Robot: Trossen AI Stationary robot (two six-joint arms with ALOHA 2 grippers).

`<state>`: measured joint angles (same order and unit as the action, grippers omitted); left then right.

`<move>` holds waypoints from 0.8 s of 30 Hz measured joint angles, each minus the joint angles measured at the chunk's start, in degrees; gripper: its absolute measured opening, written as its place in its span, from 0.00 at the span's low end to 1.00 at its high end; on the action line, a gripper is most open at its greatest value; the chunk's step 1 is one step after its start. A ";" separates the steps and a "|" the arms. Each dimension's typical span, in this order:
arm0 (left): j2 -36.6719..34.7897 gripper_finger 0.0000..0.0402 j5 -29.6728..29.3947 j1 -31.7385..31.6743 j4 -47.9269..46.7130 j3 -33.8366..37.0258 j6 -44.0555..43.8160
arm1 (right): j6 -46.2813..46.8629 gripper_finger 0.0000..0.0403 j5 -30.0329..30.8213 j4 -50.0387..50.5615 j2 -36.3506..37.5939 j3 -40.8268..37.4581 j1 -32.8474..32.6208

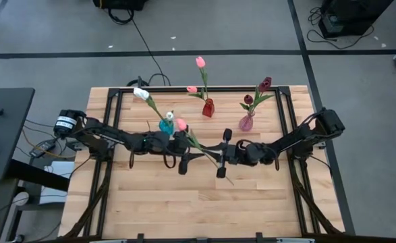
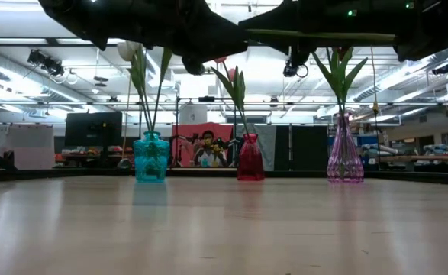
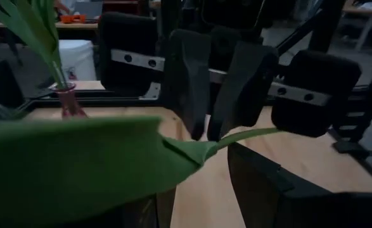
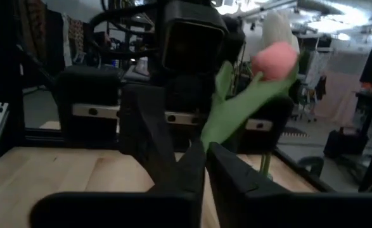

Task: Sort flowers into vase by color
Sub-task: Put the pink flower into the red vase

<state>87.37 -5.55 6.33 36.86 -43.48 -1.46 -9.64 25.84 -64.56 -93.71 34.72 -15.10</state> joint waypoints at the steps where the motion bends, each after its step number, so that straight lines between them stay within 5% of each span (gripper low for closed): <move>1: 0.00 0.36 -0.75 0.02 -0.16 0.00 0.44 | 0.88 0.10 -0.04 0.64 0.04 0.00 0.21; 9: -0.11 0.36 -5.61 0.00 -4.65 -0.02 3.88 | 2.00 0.26 -0.61 3.10 -0.04 0.00 0.62; 24: -0.10 0.36 -6.79 0.04 -4.53 0.07 7.57 | 7.21 0.26 -1.75 6.74 0.03 -0.02 3.34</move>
<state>87.28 -12.34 6.37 32.33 -43.41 6.10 -2.43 24.08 -57.82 -93.68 34.70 -11.76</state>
